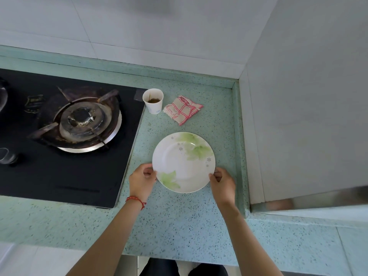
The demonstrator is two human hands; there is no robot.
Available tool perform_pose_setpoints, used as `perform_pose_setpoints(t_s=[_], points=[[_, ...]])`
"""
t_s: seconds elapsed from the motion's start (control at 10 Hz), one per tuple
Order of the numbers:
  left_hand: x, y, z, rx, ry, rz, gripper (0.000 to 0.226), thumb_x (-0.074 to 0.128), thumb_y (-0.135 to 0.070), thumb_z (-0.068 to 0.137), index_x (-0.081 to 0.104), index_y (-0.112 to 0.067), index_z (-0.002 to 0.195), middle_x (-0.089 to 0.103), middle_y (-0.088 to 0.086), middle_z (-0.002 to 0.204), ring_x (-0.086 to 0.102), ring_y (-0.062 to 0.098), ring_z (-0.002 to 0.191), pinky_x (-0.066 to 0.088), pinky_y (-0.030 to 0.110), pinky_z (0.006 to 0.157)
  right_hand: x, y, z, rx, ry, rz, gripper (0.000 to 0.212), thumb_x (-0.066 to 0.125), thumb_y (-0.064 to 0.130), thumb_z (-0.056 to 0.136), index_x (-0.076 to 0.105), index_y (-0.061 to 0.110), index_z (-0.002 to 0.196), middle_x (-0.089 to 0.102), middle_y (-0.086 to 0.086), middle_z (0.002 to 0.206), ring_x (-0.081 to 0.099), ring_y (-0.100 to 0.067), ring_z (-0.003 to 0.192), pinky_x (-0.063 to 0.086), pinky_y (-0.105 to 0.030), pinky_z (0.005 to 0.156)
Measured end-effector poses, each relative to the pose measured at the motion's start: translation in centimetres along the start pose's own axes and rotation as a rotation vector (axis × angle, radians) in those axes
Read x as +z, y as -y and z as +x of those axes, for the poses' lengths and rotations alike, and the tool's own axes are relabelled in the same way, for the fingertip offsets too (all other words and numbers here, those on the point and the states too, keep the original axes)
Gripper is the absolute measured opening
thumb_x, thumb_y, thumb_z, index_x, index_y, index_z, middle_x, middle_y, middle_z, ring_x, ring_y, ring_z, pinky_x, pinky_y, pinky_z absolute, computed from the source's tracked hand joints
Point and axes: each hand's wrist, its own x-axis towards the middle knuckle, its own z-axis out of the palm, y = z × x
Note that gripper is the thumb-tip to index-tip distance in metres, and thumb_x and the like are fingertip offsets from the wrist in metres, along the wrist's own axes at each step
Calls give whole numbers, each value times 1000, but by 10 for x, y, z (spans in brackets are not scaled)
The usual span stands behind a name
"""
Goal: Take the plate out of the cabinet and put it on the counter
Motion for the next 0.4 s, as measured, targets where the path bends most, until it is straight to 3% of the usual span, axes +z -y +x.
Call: perform_pose_setpoints(t_s=[0.1,0.2,0.4], points=[[-3,2,-10,52,10,48,20,61,-4,82,63,-8,102,66,8,87,63,24,81,55,38,79,-1,-2,-10,-31,-41,-83,7,53,14,89,57,8,89,59,3,79,57,-19,76,47,-29,62],[-5,4,-19,163,69,194,28,58,-6,84,59,-4,112,67,15,102,59,19,84,47,26,78,0,-8,-20,-92,-72,-187,17,53,16,89,59,8,102,60,-11,105,60,-29,88,52,-39,77],[-15,4,-48,317,119,406,36,56,-10,86,53,-5,122,59,18,122,56,29,111,47,37,93,-11,-4,-49,-178,-21,-330,39,50,18,92,47,8,129,47,-13,137,53,-31,118,46,-41,95]])
